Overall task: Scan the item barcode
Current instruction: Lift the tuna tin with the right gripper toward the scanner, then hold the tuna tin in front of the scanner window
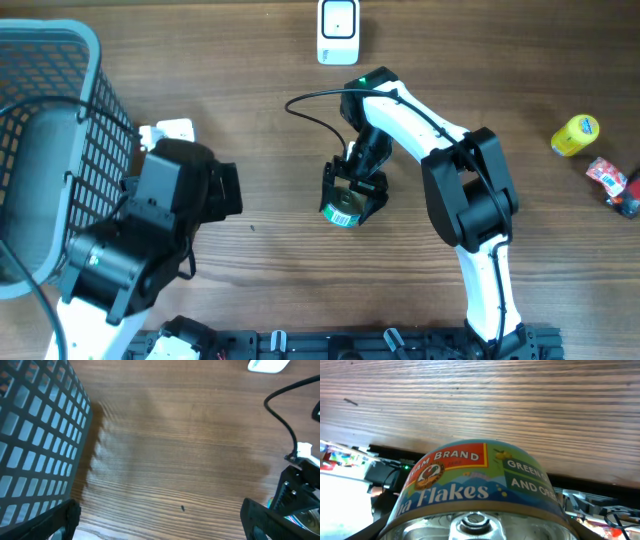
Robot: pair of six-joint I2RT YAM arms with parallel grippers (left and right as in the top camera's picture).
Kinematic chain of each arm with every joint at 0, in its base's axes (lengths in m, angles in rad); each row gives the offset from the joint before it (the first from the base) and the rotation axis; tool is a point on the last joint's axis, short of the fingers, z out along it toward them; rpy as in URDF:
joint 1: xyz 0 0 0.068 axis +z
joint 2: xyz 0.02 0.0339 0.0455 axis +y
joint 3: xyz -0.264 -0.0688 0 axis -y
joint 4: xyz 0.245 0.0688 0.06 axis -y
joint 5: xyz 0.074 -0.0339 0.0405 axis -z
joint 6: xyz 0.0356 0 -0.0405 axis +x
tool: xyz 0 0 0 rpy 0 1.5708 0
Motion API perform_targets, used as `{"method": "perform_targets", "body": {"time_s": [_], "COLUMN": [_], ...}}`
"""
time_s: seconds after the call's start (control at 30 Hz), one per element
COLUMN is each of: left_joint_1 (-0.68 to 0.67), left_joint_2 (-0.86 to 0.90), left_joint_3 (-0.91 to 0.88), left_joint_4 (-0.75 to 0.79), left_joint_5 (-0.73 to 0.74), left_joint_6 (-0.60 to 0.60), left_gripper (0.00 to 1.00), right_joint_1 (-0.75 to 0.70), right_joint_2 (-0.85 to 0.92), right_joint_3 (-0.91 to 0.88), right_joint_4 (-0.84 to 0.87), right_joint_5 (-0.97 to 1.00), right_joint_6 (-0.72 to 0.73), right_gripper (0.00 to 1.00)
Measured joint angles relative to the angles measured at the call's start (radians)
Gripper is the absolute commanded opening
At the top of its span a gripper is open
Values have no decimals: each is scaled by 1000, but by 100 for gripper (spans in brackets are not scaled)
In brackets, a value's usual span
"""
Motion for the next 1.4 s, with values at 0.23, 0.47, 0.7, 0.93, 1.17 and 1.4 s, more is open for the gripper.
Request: {"method": "perform_targets", "body": {"time_s": [0.23, 0.47, 0.7, 0.93, 1.17, 1.4], "left_joint_1": [0, 0, 0, 0, 0, 0], "left_joint_2": [29, 29, 29, 29, 29, 29], "left_joint_3": [0, 0, 0, 0, 0, 0], "left_joint_4": [1, 2, 1, -1, -23, -23], "left_joint_5": [0, 0, 0, 0, 0, -37], "left_joint_6": [0, 0, 0, 0, 0, 0], "left_gripper": [100, 100, 100, 100, 100, 100], "right_joint_1": [0, -17, -27, -27, -27, -27], "right_joint_2": [0, 2, 5, 9, 12, 17], "right_joint_3": [0, 13, 96, 167, 167, 167], "right_joint_4": [35, 385, 703, 982, 1278, 1485], "right_joint_5": [-6, 5, 259, 548, 738, 799], "right_joint_6": [-4, 4, 3, -77, -185, -301], "right_gripper": [56, 57, 62, 63, 63, 63]}}
